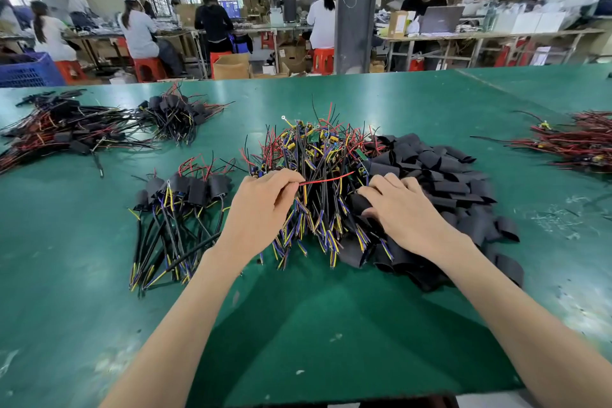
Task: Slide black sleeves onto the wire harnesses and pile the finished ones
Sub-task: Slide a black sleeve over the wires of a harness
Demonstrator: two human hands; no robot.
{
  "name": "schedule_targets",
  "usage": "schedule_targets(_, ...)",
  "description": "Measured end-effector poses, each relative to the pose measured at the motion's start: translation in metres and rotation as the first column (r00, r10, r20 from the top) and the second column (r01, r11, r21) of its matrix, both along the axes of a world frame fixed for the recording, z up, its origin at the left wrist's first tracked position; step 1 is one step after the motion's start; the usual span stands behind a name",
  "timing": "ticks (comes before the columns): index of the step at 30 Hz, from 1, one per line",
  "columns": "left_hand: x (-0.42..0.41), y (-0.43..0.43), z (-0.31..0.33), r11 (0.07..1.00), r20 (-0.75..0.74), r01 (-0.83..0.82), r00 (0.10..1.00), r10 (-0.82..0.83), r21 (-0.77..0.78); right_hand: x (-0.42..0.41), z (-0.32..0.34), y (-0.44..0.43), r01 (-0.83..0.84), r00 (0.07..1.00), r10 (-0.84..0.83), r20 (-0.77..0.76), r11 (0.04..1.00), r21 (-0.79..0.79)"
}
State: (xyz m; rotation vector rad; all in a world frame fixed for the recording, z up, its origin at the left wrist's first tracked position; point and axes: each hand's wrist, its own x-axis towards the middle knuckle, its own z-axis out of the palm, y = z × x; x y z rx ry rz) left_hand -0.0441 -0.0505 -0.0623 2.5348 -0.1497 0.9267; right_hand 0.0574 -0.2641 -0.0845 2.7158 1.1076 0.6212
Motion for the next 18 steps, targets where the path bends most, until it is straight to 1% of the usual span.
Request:
schedule_targets(3,0.001,0.0,-0.002,1.0,0.012,-0.011,1.0,0.011,0.011,0.0,-0.003,0.001,0.035,0.999,-0.033,-0.029,0.997,0.065)
schedule_targets(7,0.0,0.0,-0.003,1.0,0.035,-0.004,0.999,0.004,0.024,0.001,0.003,0.0,0.065,0.995,-0.046,-0.086,0.969,0.238)
schedule_targets(9,0.0,0.0,-0.004,1.0,0.039,-0.005,0.999,0.004,0.027,0.0,0.006,0.001,0.046,0.992,-0.009,-0.127,0.954,0.295)
schedule_targets(11,0.001,0.0,-0.005,0.999,0.035,-0.006,0.999,0.004,0.035,-0.002,0.007,0.003,0.014,0.988,0.035,-0.153,0.951,0.309)
schedule_targets(13,0.002,0.0,-0.007,0.999,0.042,0.005,0.999,-0.006,0.038,-0.004,0.006,0.005,-0.023,0.987,0.072,-0.142,0.949,0.315)
schedule_targets(18,0.003,-0.001,-0.009,0.998,0.066,0.038,0.997,-0.041,0.046,-0.008,0.007,0.006,-0.056,0.98,0.136,-0.146,0.889,0.454)
